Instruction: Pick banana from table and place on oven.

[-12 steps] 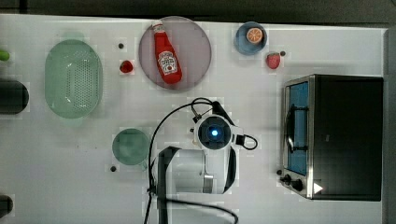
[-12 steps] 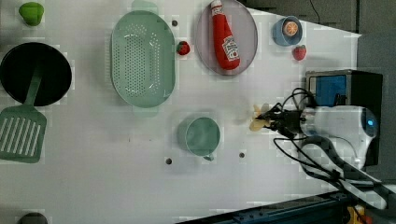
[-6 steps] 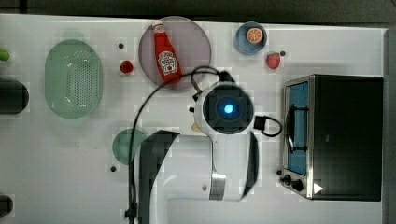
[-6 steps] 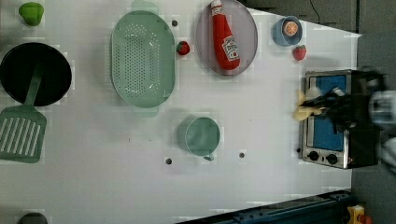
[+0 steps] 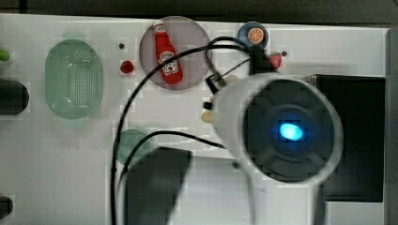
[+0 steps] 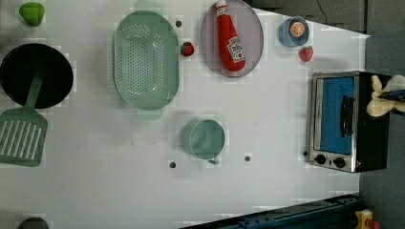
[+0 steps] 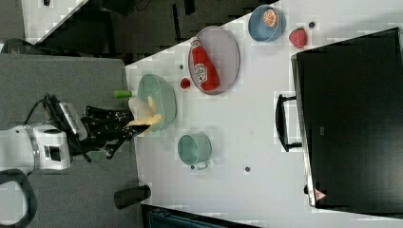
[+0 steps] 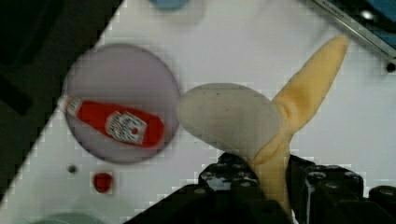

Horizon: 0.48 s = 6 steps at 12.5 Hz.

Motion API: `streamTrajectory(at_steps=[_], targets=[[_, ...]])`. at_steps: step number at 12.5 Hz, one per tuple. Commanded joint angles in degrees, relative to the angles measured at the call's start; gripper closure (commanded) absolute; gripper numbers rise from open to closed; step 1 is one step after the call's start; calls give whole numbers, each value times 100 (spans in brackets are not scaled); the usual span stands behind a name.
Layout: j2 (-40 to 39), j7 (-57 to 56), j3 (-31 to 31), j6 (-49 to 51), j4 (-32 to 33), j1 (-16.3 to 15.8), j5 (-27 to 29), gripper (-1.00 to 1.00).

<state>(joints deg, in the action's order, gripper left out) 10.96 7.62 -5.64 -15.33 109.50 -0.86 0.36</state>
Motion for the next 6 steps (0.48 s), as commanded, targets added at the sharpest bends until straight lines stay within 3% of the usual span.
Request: streamTrajectory(at_steps=[1, 6], targets=[[-250, -571, -789, 156, 21, 376, -25, 57], [-977, -2558, -2016, -567, -6, 464, -55, 57]])
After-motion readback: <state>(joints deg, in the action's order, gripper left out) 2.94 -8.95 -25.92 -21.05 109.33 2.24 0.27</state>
